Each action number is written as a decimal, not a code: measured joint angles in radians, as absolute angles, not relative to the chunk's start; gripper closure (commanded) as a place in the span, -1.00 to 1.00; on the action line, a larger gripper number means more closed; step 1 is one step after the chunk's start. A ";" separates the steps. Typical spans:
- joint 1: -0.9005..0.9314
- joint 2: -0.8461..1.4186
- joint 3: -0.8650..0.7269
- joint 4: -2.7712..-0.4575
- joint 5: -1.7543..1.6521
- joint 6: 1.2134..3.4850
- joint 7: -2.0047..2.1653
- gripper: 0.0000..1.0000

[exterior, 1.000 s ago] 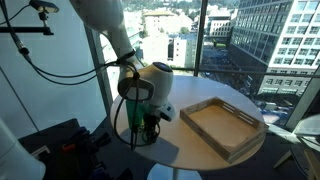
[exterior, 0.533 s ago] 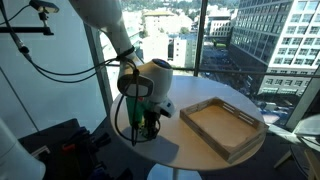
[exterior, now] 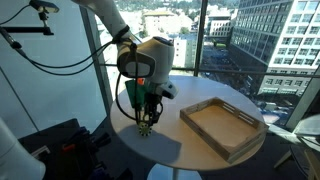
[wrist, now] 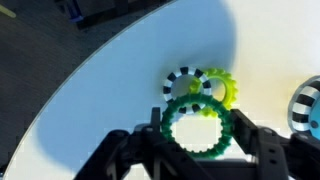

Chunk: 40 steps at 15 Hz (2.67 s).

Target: Put the dark green ring around the orange rod

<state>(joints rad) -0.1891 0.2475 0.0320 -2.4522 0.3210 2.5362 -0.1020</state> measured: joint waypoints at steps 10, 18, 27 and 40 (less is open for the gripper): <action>-0.083 -0.023 0.002 -2.452 0.241 2.352 -0.064 0.12; 0.013 -0.154 0.040 -2.450 0.127 2.276 0.031 0.12; 0.068 -0.164 0.065 -2.426 0.128 2.291 0.038 -0.38; 0.069 -0.163 0.066 -2.426 0.128 2.292 0.038 0.12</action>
<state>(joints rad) 0.0685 -0.1628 0.0656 -2.4255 0.1280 2.2916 0.0379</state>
